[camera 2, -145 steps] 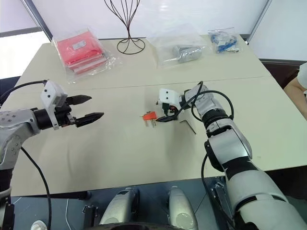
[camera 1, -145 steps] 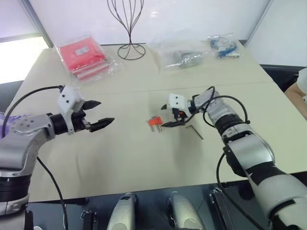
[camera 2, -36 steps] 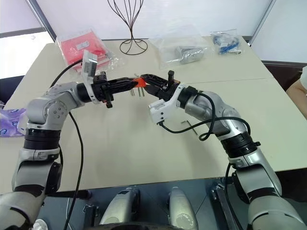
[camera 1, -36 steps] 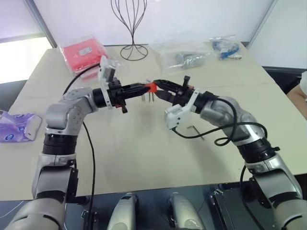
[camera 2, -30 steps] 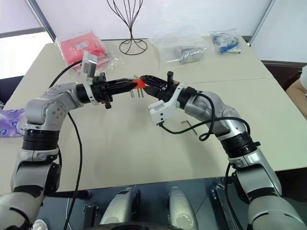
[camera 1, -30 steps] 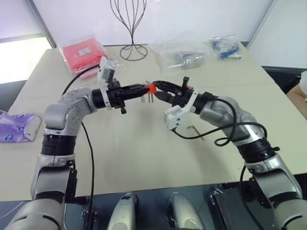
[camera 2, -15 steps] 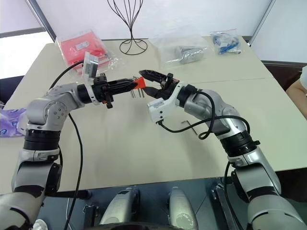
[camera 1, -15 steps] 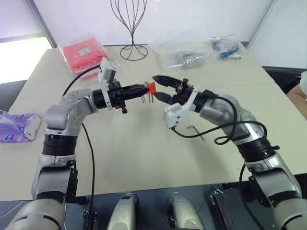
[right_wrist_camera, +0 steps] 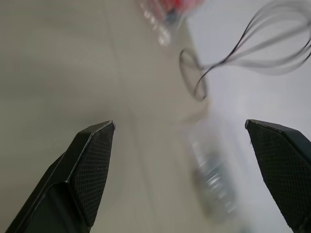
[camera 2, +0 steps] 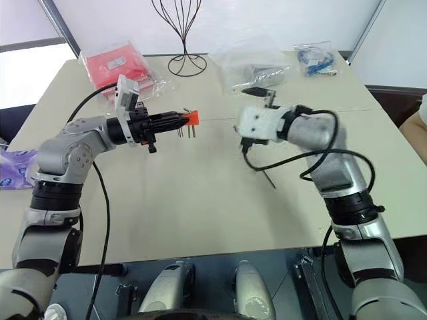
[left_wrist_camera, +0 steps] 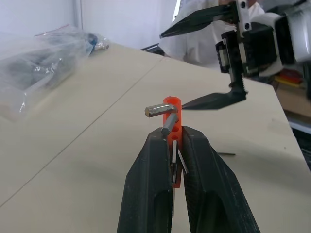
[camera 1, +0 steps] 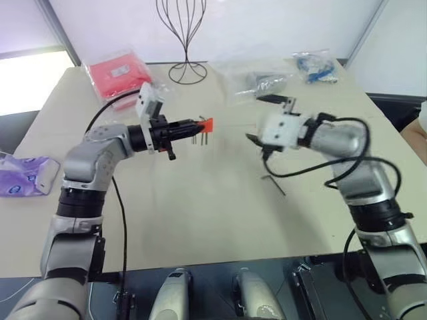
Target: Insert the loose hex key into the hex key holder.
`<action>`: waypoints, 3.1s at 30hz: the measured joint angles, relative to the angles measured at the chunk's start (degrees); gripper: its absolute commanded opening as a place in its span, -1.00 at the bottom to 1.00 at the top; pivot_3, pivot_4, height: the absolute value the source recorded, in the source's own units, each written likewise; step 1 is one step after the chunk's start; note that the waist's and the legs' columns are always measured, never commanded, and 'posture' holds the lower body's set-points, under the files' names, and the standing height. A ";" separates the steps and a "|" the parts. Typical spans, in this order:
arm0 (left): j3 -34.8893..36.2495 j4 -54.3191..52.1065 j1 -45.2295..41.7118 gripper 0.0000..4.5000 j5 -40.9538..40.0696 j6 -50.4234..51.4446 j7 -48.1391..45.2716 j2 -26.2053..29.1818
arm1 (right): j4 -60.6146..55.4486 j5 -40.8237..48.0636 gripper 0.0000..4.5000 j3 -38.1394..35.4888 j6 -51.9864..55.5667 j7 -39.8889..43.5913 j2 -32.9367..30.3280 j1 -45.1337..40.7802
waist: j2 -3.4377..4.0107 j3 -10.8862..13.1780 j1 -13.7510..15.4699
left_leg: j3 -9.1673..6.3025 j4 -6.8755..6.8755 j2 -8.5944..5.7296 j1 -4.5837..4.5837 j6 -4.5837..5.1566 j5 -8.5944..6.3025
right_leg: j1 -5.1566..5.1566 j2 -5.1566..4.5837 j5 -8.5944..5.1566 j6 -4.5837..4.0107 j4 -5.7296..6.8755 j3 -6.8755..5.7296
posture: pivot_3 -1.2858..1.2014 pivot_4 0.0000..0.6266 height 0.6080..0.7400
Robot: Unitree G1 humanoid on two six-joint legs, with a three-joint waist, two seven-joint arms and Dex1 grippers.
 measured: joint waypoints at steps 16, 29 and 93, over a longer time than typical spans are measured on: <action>-0.13 -2.40 1.43 -1.00 0.74 -2.72 1.84 -0.90 | -13.14 21.30 0.98 8.40 43.73 11.65 -12.64 0.60 | 0.01 0.01 0.97 | 0.06 0.01 0.01 -0.07 0.03 -0.02 | -0.08 -0.07 -0.01 -0.01 -0.07 0.01 | 0.03 -0.52 1.00; -0.13 -4.57 2.79 -1.00 1.25 -2.67 3.30 -0.94 | 2.12 16.37 0.98 14.81 39.21 -0.33 -8.96 0.50 | 0.01 0.01 1.16 | 0.03 0.13 -0.02 -0.69 0.02 -0.01 | -0.62 -0.06 0.01 0.02 -0.03 -0.03 | 0.03 -0.52 1.00; -0.08 -4.14 0.93 -1.00 1.17 -1.77 7.99 -5.84 | 7.71 -7.60 -0.98 4.77 -26.40 -46.76 23.41 -0.24 | -0.02 -0.01 0.90 | 0.01 0.13 -0.02 -0.70 -0.05 0.04 | -0.67 0.03 0.02 0.02 0.09 -0.02 | 0.03 -0.52 1.00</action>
